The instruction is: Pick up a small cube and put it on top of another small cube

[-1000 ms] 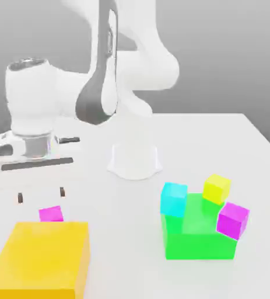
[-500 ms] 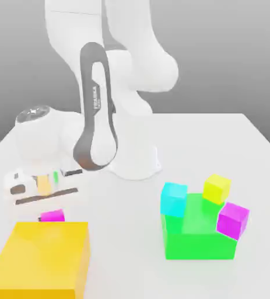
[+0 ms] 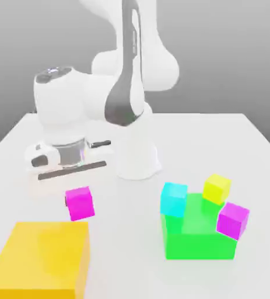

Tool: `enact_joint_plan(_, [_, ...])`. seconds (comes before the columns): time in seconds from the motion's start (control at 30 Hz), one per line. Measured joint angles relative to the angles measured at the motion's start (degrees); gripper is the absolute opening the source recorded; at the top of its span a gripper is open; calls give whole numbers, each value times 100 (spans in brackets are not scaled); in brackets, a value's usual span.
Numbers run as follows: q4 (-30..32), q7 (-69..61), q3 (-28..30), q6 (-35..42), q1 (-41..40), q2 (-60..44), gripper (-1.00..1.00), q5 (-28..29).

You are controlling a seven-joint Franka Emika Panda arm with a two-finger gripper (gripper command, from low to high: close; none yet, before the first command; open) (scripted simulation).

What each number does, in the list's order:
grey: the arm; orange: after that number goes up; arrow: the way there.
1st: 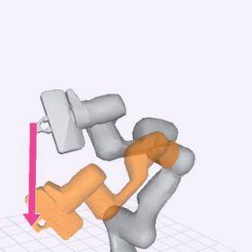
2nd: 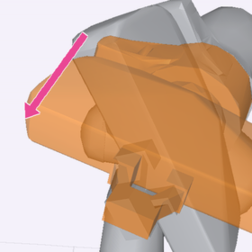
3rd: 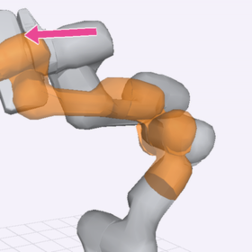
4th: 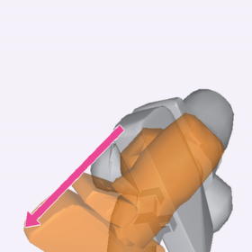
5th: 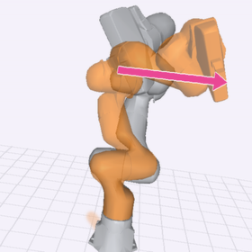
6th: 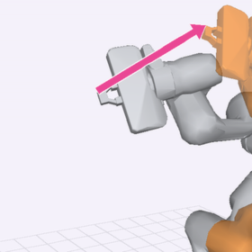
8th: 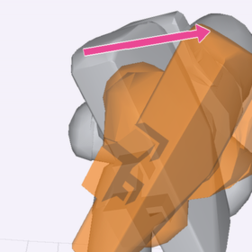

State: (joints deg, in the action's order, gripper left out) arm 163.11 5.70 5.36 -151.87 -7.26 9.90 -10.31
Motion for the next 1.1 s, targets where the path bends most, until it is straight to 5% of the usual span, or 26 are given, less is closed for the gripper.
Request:
enact_joint_plan(0.47, [77, 3102, -2691, 1795, 2263, 2056, -100, -739])
enact_joint_plan(0.67, [337, 3363, -3211, 667, 2242, 1228, -100, -716])
enact_joint_plan(0.7, [377, 3380, -3252, 480, 2224, 1080, 100, -709])
enact_joint_plan(0.93, [380, 3391, -3261, 464, 2219, 1070, 100, -698])
enact_joint_plan(1.1, [153, 3334, -3028, 1554, 2329, 1942, 100, -698])
